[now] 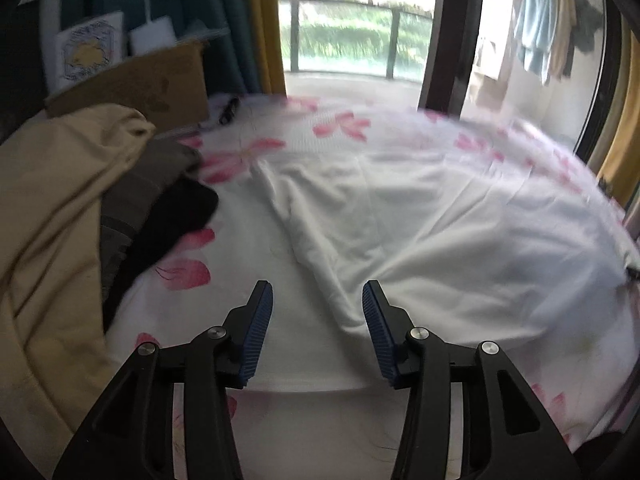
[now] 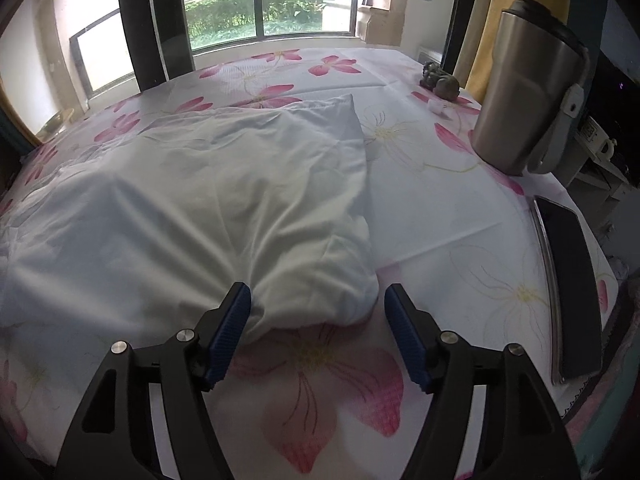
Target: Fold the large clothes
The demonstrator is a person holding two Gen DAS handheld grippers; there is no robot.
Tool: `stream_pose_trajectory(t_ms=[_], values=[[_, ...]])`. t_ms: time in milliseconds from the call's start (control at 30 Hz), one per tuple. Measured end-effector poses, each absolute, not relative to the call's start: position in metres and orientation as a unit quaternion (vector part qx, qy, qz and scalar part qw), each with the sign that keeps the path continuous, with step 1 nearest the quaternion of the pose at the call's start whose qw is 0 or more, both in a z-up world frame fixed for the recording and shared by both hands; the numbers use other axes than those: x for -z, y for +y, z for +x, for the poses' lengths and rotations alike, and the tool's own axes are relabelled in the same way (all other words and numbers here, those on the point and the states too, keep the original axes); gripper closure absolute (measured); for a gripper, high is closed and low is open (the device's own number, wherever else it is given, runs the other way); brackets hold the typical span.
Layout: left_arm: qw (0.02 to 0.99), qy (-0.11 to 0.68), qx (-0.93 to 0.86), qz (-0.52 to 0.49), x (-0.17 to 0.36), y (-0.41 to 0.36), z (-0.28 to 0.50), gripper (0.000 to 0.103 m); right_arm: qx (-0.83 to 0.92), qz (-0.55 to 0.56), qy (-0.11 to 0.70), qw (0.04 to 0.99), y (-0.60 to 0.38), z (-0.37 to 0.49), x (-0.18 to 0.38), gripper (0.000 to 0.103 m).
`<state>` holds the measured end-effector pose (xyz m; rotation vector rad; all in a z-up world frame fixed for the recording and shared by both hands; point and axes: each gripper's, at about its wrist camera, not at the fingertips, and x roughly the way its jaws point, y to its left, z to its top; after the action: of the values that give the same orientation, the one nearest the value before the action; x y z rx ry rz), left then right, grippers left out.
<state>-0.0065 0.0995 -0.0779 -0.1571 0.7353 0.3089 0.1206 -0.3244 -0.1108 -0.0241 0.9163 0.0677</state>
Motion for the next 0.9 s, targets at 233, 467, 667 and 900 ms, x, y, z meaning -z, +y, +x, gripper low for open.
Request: stream_pose_trajectory(t_ms=[233,467,667,900], values=[[0.930,0.337,-0.128,-0.073,0.061,0.076,-0.004,0.053,-0.057,0.005,0.448,0.892,-0.325,0.105,0.109,0.033],[0.932,0.348,-0.078,-0.067,0.062,0.040,0.019,0.053,-0.086,0.022,0.451,0.888,-0.321,0.090,0.113,0.022],[0.935,0.348,-0.034,-0.057,0.058,0.007,0.044,0.053,-0.106,0.035,0.448,0.887,-0.318,0.087,0.120,0.014],[0.936,0.349,0.009,-0.034,0.057,-0.027,0.083,0.053,-0.136,0.107,0.444,0.879,-0.328,0.109,0.118,0.004]])
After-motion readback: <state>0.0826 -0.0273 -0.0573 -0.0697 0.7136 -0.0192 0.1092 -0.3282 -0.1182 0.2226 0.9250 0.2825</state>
